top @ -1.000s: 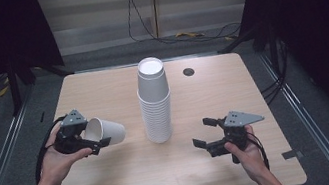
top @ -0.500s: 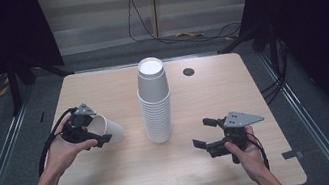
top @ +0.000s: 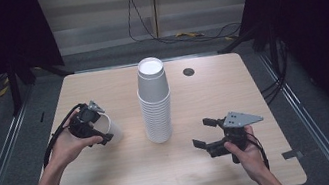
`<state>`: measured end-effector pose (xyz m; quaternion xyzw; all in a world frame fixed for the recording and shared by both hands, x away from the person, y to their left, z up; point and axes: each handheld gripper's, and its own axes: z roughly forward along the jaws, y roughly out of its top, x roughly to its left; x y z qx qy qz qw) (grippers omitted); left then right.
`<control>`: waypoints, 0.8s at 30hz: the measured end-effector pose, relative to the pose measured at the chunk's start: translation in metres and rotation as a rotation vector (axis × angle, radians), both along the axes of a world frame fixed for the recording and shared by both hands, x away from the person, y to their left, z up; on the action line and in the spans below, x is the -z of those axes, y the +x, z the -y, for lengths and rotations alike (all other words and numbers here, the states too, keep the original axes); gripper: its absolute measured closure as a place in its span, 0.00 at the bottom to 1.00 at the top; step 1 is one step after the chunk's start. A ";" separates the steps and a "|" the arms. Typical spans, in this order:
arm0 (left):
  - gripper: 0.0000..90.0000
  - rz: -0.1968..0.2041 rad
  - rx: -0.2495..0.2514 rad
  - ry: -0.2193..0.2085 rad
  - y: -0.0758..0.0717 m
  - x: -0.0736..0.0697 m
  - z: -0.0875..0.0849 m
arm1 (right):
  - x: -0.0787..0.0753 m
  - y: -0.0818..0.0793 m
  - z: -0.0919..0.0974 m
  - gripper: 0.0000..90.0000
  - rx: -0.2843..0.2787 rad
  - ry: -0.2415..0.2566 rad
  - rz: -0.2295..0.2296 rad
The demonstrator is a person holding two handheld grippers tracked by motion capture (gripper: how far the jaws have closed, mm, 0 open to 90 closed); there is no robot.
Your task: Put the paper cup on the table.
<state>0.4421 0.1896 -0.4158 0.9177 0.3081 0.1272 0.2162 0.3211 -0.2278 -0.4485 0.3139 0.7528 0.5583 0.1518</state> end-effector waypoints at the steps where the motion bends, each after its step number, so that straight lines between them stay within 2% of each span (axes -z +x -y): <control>1: 0.09 -0.007 0.005 -0.001 0.001 0.000 0.001 | 0.000 0.000 0.000 0.15 0.002 -0.001 0.000; 4: 0.09 -0.020 0.006 0.003 0.004 0.000 0.004 | 0.000 0.000 0.001 0.15 0.002 -0.001 0.002; 6: 0.08 -0.026 0.006 0.031 0.004 0.000 0.007 | 0.001 0.001 0.001 0.15 0.003 -0.002 0.001; 8: 0.08 -0.041 0.017 0.036 0.005 0.003 0.010 | 0.001 0.000 0.001 0.15 0.004 -0.003 -0.001; 11: 0.08 -0.052 0.023 0.069 0.007 0.007 0.014 | 0.001 0.000 0.000 0.15 0.006 -0.004 -0.002; 19: 0.06 -0.050 0.020 0.063 0.012 0.009 0.018 | 0.001 0.000 0.002 0.15 0.010 -0.004 -0.003; 21: 0.05 -0.042 0.018 0.077 0.013 0.012 0.018 | 0.002 0.001 0.002 0.15 0.007 -0.005 0.001; 24: 0.04 -0.046 0.004 0.066 0.016 0.017 0.017 | 0.003 0.000 0.002 0.15 0.009 -0.009 -0.002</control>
